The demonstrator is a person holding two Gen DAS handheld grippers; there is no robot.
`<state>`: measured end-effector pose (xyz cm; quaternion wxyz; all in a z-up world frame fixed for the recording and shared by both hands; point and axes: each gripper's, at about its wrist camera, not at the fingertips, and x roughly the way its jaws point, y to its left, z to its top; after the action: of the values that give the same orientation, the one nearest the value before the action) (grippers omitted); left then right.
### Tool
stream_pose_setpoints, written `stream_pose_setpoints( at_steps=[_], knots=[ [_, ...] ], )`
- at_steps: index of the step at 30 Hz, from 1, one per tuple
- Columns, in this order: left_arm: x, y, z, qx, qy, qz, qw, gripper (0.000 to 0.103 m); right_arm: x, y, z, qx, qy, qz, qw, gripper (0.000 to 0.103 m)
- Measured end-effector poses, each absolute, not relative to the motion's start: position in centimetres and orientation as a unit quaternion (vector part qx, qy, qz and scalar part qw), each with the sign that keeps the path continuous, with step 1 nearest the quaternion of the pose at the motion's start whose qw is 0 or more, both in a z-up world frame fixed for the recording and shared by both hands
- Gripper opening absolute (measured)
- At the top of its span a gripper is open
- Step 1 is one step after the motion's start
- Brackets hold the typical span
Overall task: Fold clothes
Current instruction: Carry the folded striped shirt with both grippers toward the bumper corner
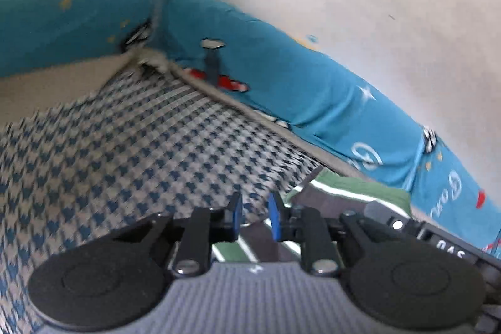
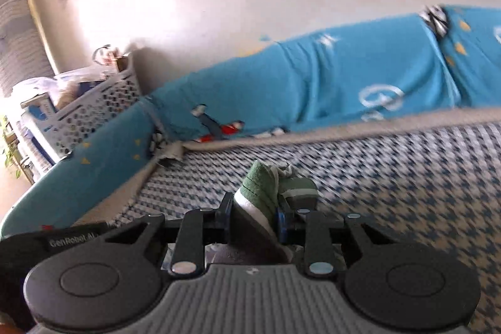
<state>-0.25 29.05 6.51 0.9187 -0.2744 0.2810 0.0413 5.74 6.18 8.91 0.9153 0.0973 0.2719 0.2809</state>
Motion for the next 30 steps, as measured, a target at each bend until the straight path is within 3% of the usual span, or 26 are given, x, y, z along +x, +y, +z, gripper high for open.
stream_pose_setpoints(
  at_steps=[4,7,10,12,14,16,30],
  knots=[
    [0.3,30.9,4.2,-0.359,0.317,0.010,0.878,0.017,4.7,6.9,9.5,0.067,0.259,0.271,0.925,0.026],
    [0.9,30.9,2.6,-0.381,0.347,-0.002,0.857,0.028,4.1,5.7,9.1,0.067,0.261,0.255,0.929,0.026],
    [1.2,30.5,1.4,-0.393,0.367,-0.003,0.843,0.046,3.9,3.9,7.9,0.054,0.265,0.223,0.936,0.027],
    [1.4,30.0,0.8,-0.393,0.377,0.000,0.839,0.070,4.5,2.4,6.7,0.068,0.281,0.214,0.933,0.031],
    [1.2,29.8,0.6,-0.391,0.377,0.011,0.840,0.079,5.0,0.7,5.5,0.085,0.292,0.207,0.930,0.034],
    [1.6,29.7,0.3,-0.393,0.378,0.010,0.838,0.079,5.5,-0.9,4.7,0.105,0.305,0.200,0.925,0.041],
    [4.1,26.3,-0.2,-0.379,0.379,-0.026,0.844,0.089,6.5,-6.5,0.3,0.208,0.359,0.183,0.891,0.049]
  ],
)
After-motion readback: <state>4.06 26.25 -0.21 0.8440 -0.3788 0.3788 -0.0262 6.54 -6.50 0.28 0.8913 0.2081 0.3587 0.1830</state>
